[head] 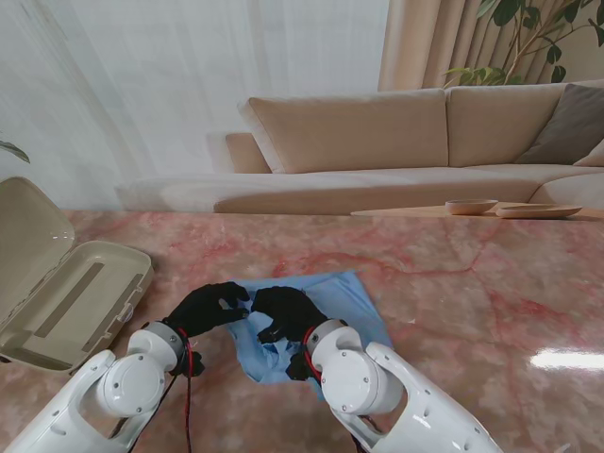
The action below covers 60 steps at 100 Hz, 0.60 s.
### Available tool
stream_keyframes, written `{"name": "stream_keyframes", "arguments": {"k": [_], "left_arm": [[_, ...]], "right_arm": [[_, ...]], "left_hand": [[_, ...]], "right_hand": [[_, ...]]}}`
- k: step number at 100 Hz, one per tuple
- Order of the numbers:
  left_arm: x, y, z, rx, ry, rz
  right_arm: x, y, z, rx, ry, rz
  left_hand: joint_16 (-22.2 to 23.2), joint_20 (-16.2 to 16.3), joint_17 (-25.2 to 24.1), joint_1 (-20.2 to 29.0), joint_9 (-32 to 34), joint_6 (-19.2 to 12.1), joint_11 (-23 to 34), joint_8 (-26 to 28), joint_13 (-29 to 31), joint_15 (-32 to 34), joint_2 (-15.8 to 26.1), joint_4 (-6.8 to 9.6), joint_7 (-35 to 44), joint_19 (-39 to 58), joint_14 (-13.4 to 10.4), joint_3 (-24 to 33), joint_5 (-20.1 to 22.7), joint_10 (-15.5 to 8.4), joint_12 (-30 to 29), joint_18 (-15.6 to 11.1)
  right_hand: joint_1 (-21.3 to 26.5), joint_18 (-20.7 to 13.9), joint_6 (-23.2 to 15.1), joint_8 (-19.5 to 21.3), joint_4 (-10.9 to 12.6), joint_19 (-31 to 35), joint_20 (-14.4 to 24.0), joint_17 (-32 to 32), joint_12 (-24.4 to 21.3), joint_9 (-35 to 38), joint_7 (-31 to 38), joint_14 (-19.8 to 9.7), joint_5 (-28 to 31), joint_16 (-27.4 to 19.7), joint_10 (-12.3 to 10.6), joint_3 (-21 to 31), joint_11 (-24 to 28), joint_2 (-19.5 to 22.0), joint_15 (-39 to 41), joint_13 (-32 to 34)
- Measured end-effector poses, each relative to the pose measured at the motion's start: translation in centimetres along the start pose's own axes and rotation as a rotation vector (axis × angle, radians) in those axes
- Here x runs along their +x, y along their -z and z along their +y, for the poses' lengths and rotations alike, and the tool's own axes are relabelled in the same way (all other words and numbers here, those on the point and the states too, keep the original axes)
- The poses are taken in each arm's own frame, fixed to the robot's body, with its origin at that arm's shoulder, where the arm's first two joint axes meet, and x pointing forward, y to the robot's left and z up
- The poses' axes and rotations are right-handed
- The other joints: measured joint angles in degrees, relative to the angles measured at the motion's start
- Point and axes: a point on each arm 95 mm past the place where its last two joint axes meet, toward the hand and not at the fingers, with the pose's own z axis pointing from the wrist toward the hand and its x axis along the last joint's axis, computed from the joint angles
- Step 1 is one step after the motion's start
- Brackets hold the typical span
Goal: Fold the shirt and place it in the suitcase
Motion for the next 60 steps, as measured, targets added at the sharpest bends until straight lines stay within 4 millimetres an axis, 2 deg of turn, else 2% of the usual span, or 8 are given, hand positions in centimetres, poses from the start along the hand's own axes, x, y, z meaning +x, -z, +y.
{"name": "stream_keyframes", "arguments": {"k": [10,11,17,40,48,51,54,60], "left_arm": [[0.0,0.1,-0.1,0.003,-0.004,-0.004],[0.0,0.1,-0.1,0.003,-0.004,-0.004],[-0.1,0.2,-0.2,0.005,-0.006,-0.005],[-0.1,0.6,-0.8,0.013,-0.023,-0.011],[-0.1,0.7,-1.1,0.018,-0.026,-0.015],[-0.1,0.7,-1.1,0.02,-0.027,-0.016],[-0.1,0.8,-1.2,0.022,-0.028,-0.017],[0.0,0.9,-1.4,0.027,-0.034,-0.016]], "right_arm": [[-0.1,-0.1,-0.5,0.039,-0.012,0.006],[-0.1,-0.1,-0.6,0.042,-0.013,0.007],[-0.2,-0.1,-0.8,0.056,-0.014,0.01],[-0.2,0.0,-1.1,0.087,-0.024,0.028],[-0.2,0.0,-1.0,0.085,-0.025,0.034],[-0.2,0.0,-0.9,0.082,-0.026,0.036],[-0.1,0.1,-0.8,0.078,-0.026,0.039],[0.0,0.1,-0.7,0.07,-0.025,0.046]], "left_hand": [[-0.02,0.0,0.0,0.0,0.0,0.0,-0.02,0.0,0.0,0.0,0.0,0.0,0.0,0.0,0.0,0.0,0.02,0.0,-0.01,0.0],[-0.02,0.0,0.0,0.0,0.0,0.0,-0.02,0.0,0.0,0.0,0.0,0.0,-0.03,0.0,0.0,0.0,0.14,0.0,-0.01,0.0],[-0.1,0.0,0.0,0.0,0.0,0.01,-0.03,0.0,0.0,0.0,0.0,0.0,0.23,0.0,0.0,0.0,1.25,0.0,-0.01,0.0],[-0.29,0.0,0.0,0.0,0.0,0.05,-0.05,0.0,0.0,-0.01,0.0,0.0,0.21,0.0,0.0,0.0,1.25,0.0,-0.01,0.0],[-0.51,0.0,0.0,0.0,0.0,0.05,-0.05,0.0,0.0,-0.01,0.0,0.0,0.21,0.0,0.0,0.0,1.25,0.0,-0.01,0.0],[-0.58,0.0,0.0,0.0,0.0,0.05,-0.05,0.0,0.0,-0.02,0.0,0.0,-0.38,0.0,0.0,0.0,1.25,0.0,-0.01,0.0],[-0.6,0.0,0.0,0.0,0.0,0.06,-0.05,0.0,0.0,-0.02,0.0,0.0,-0.41,0.0,0.0,0.0,1.25,0.0,-0.01,0.0],[-0.62,0.0,0.0,0.0,0.0,0.06,-0.06,0.0,0.0,-0.02,0.0,0.0,-0.42,0.0,0.0,0.0,1.25,0.0,-0.01,0.0]], "right_hand": [[-3.86,1.89,1.58,-2.36,0.01,-2.78,-1.38,-1.89,-4.19,-1.35,-5.49,1.93,0.2,-4.06,0.64,-4.27,-2.27,3.53,-5.49,-3.07],[-4.78,-0.48,2.07,-2.43,0.01,-1.45,-2.6,1.54,-5.39,-1.37,-7.43,1.94,0.29,-5.45,0.69,-5.49,-2.97,4.33,-6.99,-3.5],[-6.47,-3.36,2.81,-2.28,0.02,-0.58,-2.85,7.48,-7.11,-2.02,-11.54,1.86,0.78,-7.6,1.21,-6.1,-4.54,5.84,-10.14,-5.06],[-12.48,-4.88,3.6,2.01,2.46,-6.2,2.98,8.99,-12.7,-1.98,-23.92,5.52,4.92,-15.33,1.26,-10.88,-10.65,13.69,-23.8,-11.31],[-13.7,6.42,3.6,3.94,3.02,-22.8,3.63,-7.05,-12.91,-1.91,-25.82,7.09,4.83,-16.18,1.27,-11.81,-11.62,14.39,-24.85,-13.02],[-13.94,6.28,3.6,4.42,3.02,-20.24,3.72,-6.79,-13.31,-1.86,-26.19,7.21,6.02,-16.25,1.27,-11.84,-11.78,14.41,-25.46,-13.02],[-13.96,2.6,3.61,4.48,3.02,-15.85,2.56,-3.1,-13.37,-1.81,-26.25,7.32,5.66,-16.95,1.28,-11.88,-11.82,14.43,-25.85,-13.01],[-13.96,6.55,3.6,4.52,3.02,-20.46,0.14,-10.08,-13.4,-1.77,-26.69,7.32,5.4,-17.03,1.28,-11.88,-11.98,14.44,-26.17,-13.25]]}}
